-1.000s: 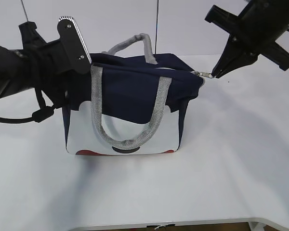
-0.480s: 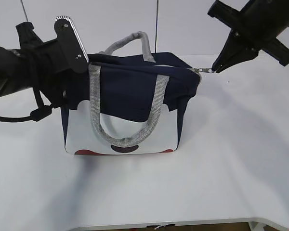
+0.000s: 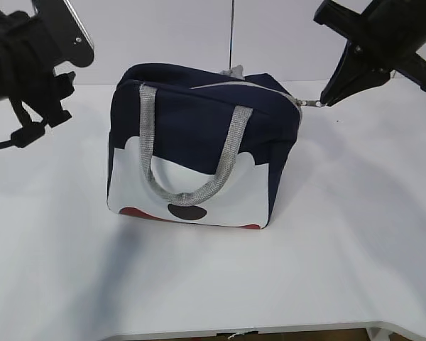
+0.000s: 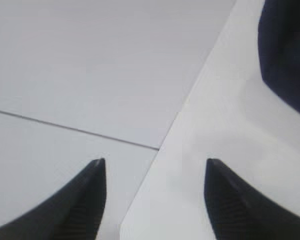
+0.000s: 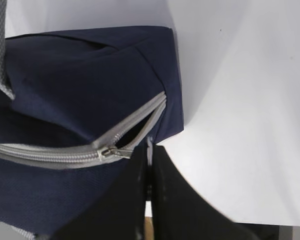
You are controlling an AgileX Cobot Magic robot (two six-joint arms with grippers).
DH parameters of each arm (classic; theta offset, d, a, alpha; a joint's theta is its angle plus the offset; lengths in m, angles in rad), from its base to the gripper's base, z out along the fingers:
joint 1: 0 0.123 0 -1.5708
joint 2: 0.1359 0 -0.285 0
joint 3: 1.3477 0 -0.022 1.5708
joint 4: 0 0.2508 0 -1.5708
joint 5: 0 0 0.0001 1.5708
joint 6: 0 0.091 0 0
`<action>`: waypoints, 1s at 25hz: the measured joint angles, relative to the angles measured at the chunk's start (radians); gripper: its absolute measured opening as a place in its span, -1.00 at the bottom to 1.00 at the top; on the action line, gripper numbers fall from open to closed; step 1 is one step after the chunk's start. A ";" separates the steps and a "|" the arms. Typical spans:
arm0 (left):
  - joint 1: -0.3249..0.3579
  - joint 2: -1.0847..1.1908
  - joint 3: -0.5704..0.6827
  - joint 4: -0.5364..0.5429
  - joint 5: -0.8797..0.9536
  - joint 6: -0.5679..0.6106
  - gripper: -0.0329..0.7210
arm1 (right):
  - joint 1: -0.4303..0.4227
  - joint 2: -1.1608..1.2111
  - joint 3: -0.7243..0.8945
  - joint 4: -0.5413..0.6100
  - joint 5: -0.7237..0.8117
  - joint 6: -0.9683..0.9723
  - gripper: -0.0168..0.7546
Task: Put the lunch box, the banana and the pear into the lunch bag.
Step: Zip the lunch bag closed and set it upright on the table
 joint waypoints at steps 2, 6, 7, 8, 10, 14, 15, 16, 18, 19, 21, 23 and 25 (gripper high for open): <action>0.000 -0.046 0.000 0.000 0.082 0.000 0.38 | 0.000 0.000 0.000 0.012 0.001 -0.009 -0.91; 0.000 -0.167 -0.002 0.037 0.395 0.000 0.46 | 0.000 0.000 0.000 0.031 0.001 -0.023 -0.91; 0.000 -0.193 -0.009 0.054 0.480 0.000 0.47 | 0.000 0.000 0.000 0.033 0.001 -0.029 -0.91; 0.000 -0.208 -0.024 0.071 0.582 0.000 0.47 | 0.000 0.000 0.000 0.040 0.001 -0.032 -0.91; 0.000 -0.219 -0.059 0.091 0.751 0.000 0.47 | 0.000 0.000 0.000 0.046 0.001 -0.037 -0.91; 0.000 -0.166 -0.163 0.093 0.941 0.000 0.47 | 0.000 0.000 0.000 0.048 0.004 -0.047 -0.91; 0.000 -0.142 -0.196 0.091 0.987 0.000 0.47 | 0.000 0.000 0.000 0.049 0.004 -0.047 -0.91; 0.000 -0.121 -0.229 0.083 1.033 0.000 0.47 | 0.000 0.000 0.000 0.052 0.004 -0.048 -0.91; 0.000 -0.070 -0.286 0.072 1.113 0.000 0.47 | 0.000 0.000 0.000 0.056 0.004 -0.053 -0.91; -0.004 -0.050 -0.313 0.072 1.145 0.000 0.47 | 0.000 0.000 0.000 0.061 0.004 -0.056 -0.91; -0.022 -0.006 -0.352 0.070 1.170 0.000 0.47 | 0.000 0.000 0.000 0.068 0.006 -0.062 -0.91; -0.045 0.027 -0.372 0.074 1.181 0.000 0.44 | 0.000 0.000 0.000 0.075 0.006 -0.066 -0.91; -0.068 0.054 -0.377 0.082 1.192 0.000 0.41 | 0.000 0.000 0.000 0.076 0.006 -0.066 -0.91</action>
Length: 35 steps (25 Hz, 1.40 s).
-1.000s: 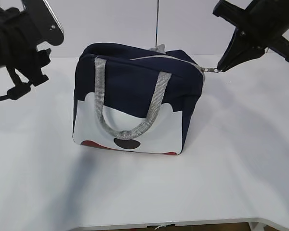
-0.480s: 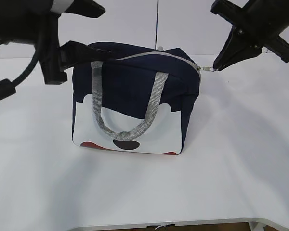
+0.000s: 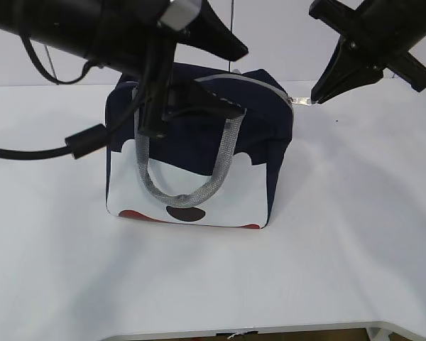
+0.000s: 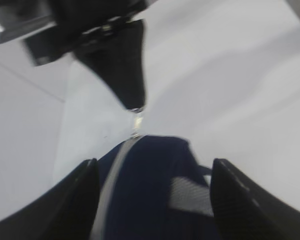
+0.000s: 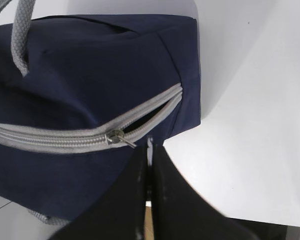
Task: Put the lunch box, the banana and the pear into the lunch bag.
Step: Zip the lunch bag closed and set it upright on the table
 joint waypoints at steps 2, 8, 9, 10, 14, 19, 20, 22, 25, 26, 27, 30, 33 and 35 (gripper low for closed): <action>-0.017 0.014 -0.002 0.029 0.007 0.000 0.38 | 0.000 0.000 0.000 0.000 0.001 -0.004 -0.91; -0.024 0.054 -0.002 0.143 -0.006 -0.005 0.26 | 0.000 0.000 0.000 0.007 0.002 -0.015 -0.91; -0.024 0.060 -0.002 0.155 -0.022 -0.005 0.25 | 0.000 0.000 0.000 0.011 0.002 -0.017 -0.91; -0.024 0.069 -0.002 0.164 -0.039 -0.005 0.24 | 0.000 0.000 0.000 0.015 0.002 -0.019 -0.91; -0.024 0.097 -0.006 0.195 -0.086 -0.005 0.24 | 0.000 0.000 0.000 0.020 0.002 -0.026 -0.91; -0.024 0.104 -0.006 0.208 -0.144 -0.005 0.16 | 0.000 0.000 0.000 0.022 0.002 -0.028 -0.91; -0.024 0.104 -0.006 0.216 -0.149 -0.006 0.15 | 0.000 0.000 0.000 0.022 0.002 -0.028 -0.91; -0.018 0.104 -0.006 0.230 -0.150 -0.009 0.14 | 0.000 0.000 0.000 0.022 0.002 -0.028 -0.91; -0.002 0.104 -0.006 0.236 -0.150 -0.015 0.13 | 0.000 0.000 0.000 0.025 0.002 -0.033 -0.91; 0.003 0.104 -0.006 0.236 -0.150 -0.017 0.12 | 0.000 0.000 0.000 0.025 0.002 -0.033 -0.91; 0.005 0.104 -0.006 0.236 -0.151 -0.017 0.11 | 0.000 0.000 0.000 0.027 0.002 -0.034 -0.91; 0.006 0.104 -0.006 0.238 -0.151 -0.017 0.03 | 0.000 0.000 0.000 0.029 0.002 -0.034 -0.91; 0.008 0.104 -0.006 0.240 -0.153 -0.018 -0.10 | 0.000 0.000 0.000 0.041 0.002 -0.037 -0.91; 0.008 0.102 -0.006 0.240 -0.153 -0.019 -0.26 | 0.000 0.000 0.000 0.046 0.002 -0.041 -0.91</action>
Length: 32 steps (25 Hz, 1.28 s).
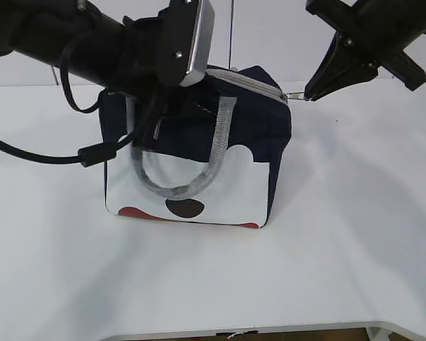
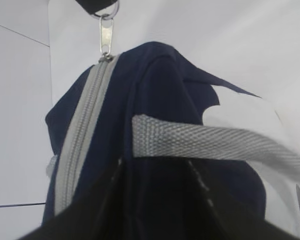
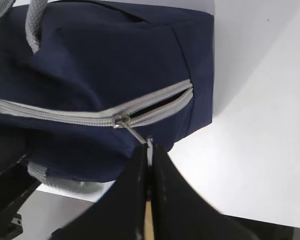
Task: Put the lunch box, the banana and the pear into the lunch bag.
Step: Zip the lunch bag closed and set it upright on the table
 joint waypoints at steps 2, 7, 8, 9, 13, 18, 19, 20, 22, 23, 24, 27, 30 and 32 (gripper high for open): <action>0.000 0.000 0.000 0.001 -0.001 0.000 -0.44 | 0.000 0.000 0.000 0.000 0.000 -0.001 -0.91; 0.000 -0.004 0.000 0.006 -0.005 -0.001 -0.88 | 0.000 0.000 0.000 0.002 0.000 -0.002 -0.91; 0.000 -0.004 0.000 0.008 -0.007 -0.001 -0.91 | 0.000 0.000 0.000 0.004 0.000 -0.002 -0.91; 0.000 -0.004 0.000 0.008 -0.010 -0.001 -0.93 | 0.000 0.000 0.000 0.004 0.000 -0.002 -0.91; 0.000 -0.004 0.000 0.008 -0.032 -0.001 -0.94 | 0.000 0.000 -0.002 0.001 0.000 0.016 -0.91; 0.004 -0.004 0.000 0.008 -0.037 -0.006 -0.94 | -0.008 0.000 -0.002 -0.024 -0.002 0.049 -0.91; 0.009 -0.004 0.002 0.008 -0.037 -0.006 -0.94 | -0.013 0.000 -0.002 -0.026 -0.002 0.051 -0.91; 0.014 -0.004 0.004 0.004 -0.037 -0.008 -0.94 | -0.015 0.000 -0.002 -0.026 -0.002 0.053 -0.91; 0.023 -0.005 0.003 -0.002 -0.032 -0.018 -0.94 | -0.021 0.002 -0.002 -0.034 -0.003 0.053 -0.91; 0.028 -0.005 0.003 -0.004 -0.030 -0.022 -0.94 | -0.021 0.002 -0.002 -0.038 -0.003 0.055 -0.91; 0.033 -0.005 0.003 -0.006 -0.030 -0.024 -0.94 | -0.021 0.002 -0.002 -0.049 -0.003 0.055 -0.91; 0.037 -0.005 0.003 -0.008 -0.030 -0.026 -0.94 | -0.021 0.002 -0.002 -0.062 -0.003 0.055 -0.91; 0.037 -0.006 0.003 0.000 -0.030 -0.040 -0.94 | -0.021 0.005 -0.002 -0.077 -0.004 0.055 -0.91; 0.037 -0.008 0.003 0.005 -0.037 -0.056 -0.94 | -0.021 0.016 -0.002 -0.086 -0.005 0.055 -0.91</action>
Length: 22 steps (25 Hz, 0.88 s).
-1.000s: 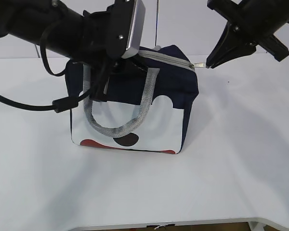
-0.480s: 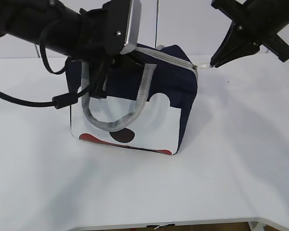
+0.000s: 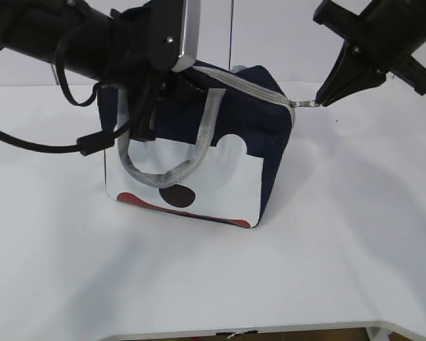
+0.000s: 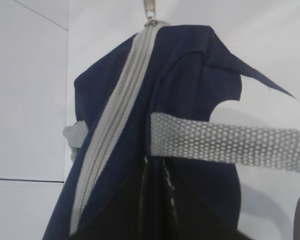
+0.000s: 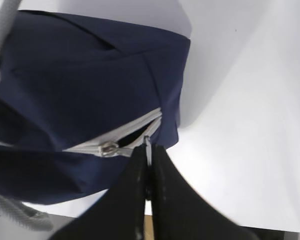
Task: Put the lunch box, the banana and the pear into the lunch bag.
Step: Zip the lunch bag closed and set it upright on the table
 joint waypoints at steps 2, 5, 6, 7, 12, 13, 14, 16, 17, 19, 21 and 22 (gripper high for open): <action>0.000 0.000 0.000 0.004 -0.011 -0.009 -0.94 | 0.000 0.012 0.000 -0.008 -0.002 0.003 -0.91; 0.008 0.000 0.000 0.012 -0.016 -0.016 -0.94 | -0.001 0.023 -0.001 -0.016 -0.004 0.003 -0.91; 0.011 0.000 0.000 0.012 -0.018 -0.021 -0.94 | -0.001 0.027 0.001 -0.016 -0.004 0.003 -0.91; 0.013 0.000 0.000 0.012 -0.018 -0.025 -0.94 | -0.001 0.032 0.001 -0.016 -0.006 0.003 -0.91; 0.034 0.000 0.001 0.014 -0.018 -0.038 -0.94 | -0.001 0.060 0.005 -0.009 -0.008 -0.012 -0.91; 0.041 0.000 0.001 0.014 -0.018 -0.040 -0.94 | -0.001 0.067 0.005 -0.005 -0.010 -0.017 -0.91; 0.044 0.000 0.001 0.014 -0.018 -0.046 -0.94 | -0.001 0.078 0.005 0.002 -0.012 -0.019 -0.91; 0.052 0.000 0.001 0.017 -0.018 -0.050 -0.94 | -0.001 0.099 0.005 0.007 -0.015 -0.031 -0.91; 0.052 0.000 0.001 0.020 -0.018 -0.052 -0.94 | -0.001 0.108 0.005 0.007 -0.015 -0.034 -0.91; 0.054 0.000 0.002 0.023 -0.018 -0.054 -0.94 | -0.001 0.130 0.005 0.007 -0.015 -0.048 -0.91; 0.055 0.000 0.006 0.025 -0.018 -0.056 -0.94 | -0.001 0.150 0.005 0.018 -0.015 -0.066 -0.91; 0.057 0.000 0.006 0.026 -0.020 -0.056 -0.94 | -0.002 0.158 0.005 0.020 -0.015 -0.076 -0.91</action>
